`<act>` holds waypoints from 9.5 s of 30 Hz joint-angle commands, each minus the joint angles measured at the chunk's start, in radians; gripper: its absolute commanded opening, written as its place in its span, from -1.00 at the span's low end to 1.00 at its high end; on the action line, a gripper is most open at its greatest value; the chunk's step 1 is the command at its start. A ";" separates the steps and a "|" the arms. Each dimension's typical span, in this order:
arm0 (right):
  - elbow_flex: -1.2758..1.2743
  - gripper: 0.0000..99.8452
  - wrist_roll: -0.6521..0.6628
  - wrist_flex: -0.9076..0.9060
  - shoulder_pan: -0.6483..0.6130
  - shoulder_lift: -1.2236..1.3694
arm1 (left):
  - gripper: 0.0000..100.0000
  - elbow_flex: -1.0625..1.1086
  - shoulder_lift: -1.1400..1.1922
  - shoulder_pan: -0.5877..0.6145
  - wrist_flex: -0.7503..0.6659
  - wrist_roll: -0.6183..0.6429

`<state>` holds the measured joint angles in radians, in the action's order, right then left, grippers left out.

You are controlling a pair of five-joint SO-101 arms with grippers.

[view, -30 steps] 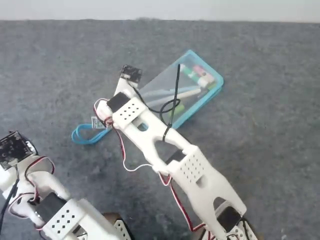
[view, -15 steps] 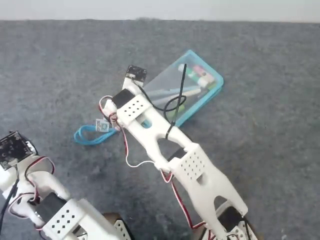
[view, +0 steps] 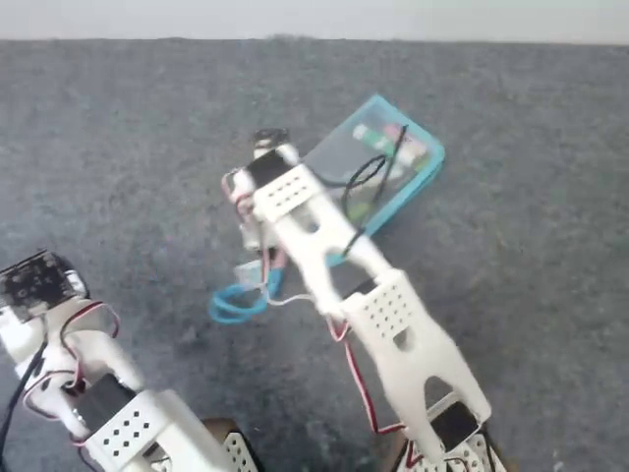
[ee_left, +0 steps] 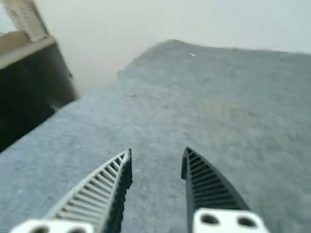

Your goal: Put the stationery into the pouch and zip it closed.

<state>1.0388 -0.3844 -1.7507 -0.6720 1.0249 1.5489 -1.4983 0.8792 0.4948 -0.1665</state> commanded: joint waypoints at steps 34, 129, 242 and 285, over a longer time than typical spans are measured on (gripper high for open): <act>-1.297 -0.99 0.769 -0.012 0.225 -1.920 | -0.40 -0.394 0.015 -1.224 0.554 0.068; -1.404 -0.72 0.371 0.472 0.335 -1.125 | -0.43 -0.071 0.012 -0.799 0.258 0.018; -1.260 -0.99 0.634 0.266 -0.180 -1.578 | -0.98 -0.061 0.017 -1.218 0.155 0.066; -2.122 -0.28 1.080 0.894 0.107 -2.103 | -0.98 -0.120 0.018 -1.079 0.176 0.123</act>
<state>-1.0833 0.6651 -0.9191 -0.5769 -1.1339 1.4998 -1.4983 -0.2056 0.6667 -0.0652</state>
